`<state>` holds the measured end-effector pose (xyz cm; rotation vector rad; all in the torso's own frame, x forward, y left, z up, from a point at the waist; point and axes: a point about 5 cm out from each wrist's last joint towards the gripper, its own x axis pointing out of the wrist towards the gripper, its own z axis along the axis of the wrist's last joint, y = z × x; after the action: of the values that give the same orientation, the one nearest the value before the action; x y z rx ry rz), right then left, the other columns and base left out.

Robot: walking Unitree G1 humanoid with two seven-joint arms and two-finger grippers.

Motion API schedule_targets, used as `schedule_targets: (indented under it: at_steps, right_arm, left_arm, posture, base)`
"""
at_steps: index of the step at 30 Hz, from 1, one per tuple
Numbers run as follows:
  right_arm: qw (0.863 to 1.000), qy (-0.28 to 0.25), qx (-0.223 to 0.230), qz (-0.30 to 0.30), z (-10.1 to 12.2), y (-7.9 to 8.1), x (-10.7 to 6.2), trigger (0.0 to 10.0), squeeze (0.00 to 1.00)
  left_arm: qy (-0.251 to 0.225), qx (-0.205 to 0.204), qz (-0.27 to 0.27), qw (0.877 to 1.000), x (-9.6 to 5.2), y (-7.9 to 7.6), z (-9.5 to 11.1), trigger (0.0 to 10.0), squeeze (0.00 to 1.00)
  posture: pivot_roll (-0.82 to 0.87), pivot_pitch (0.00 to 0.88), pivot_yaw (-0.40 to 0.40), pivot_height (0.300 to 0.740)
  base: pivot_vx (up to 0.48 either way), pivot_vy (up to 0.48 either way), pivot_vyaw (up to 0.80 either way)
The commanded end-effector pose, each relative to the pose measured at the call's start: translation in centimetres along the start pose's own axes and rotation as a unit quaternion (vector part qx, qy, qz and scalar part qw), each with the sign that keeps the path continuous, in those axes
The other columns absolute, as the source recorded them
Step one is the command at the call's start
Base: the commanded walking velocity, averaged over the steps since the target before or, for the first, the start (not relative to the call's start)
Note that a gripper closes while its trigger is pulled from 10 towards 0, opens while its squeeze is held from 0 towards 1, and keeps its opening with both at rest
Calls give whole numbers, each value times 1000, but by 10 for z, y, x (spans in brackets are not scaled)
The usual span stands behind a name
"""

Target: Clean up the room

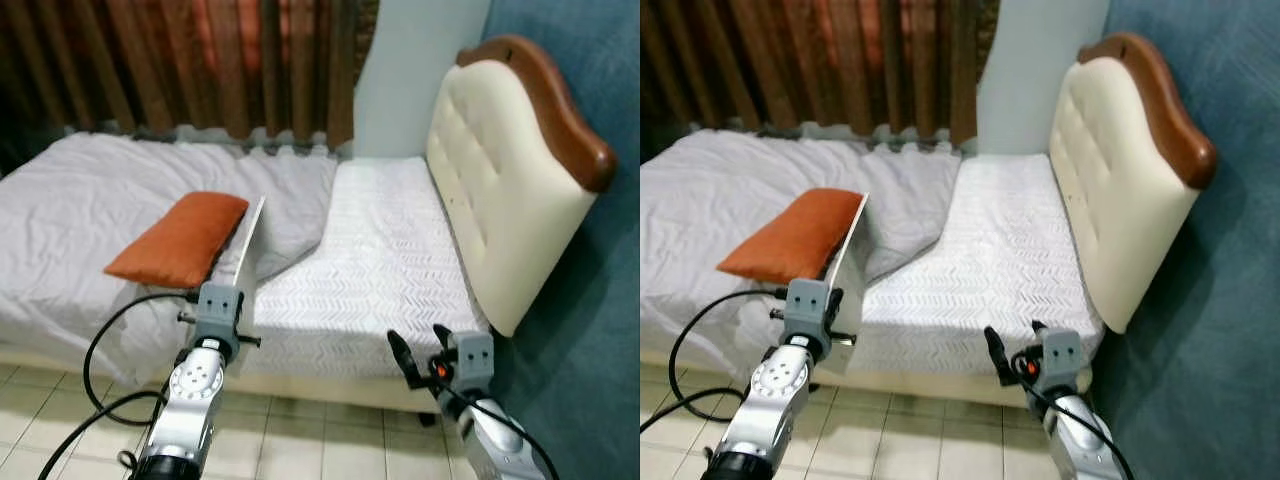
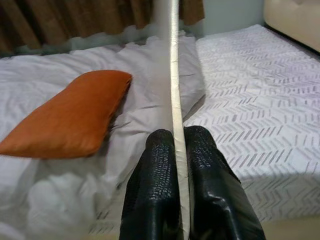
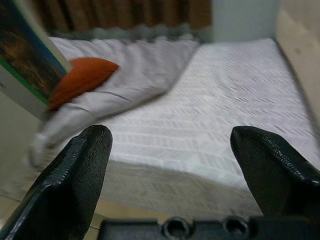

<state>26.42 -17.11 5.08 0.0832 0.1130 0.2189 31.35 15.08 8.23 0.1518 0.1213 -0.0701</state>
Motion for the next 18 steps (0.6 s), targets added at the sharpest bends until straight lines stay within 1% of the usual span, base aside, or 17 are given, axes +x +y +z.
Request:
schedule_targets:
  at_steps: [1,18]
  right_arm:
    - [1000,1,-5,-16,1,-11,-4,10000,0]
    - [1000,3,-6,-11,0,-11,-5,10000,0]
  left_arm:
    - [-37,-5,-26,999,7,-16,20,10000,0]
    - [-32,-5,-33,999,10,-18,18,10000,0]
  posture:
    - [-11,7,-28,740]
    - [-21,11,-30,740]
  base:
    - [480,0,0]
    - [480,0,0]
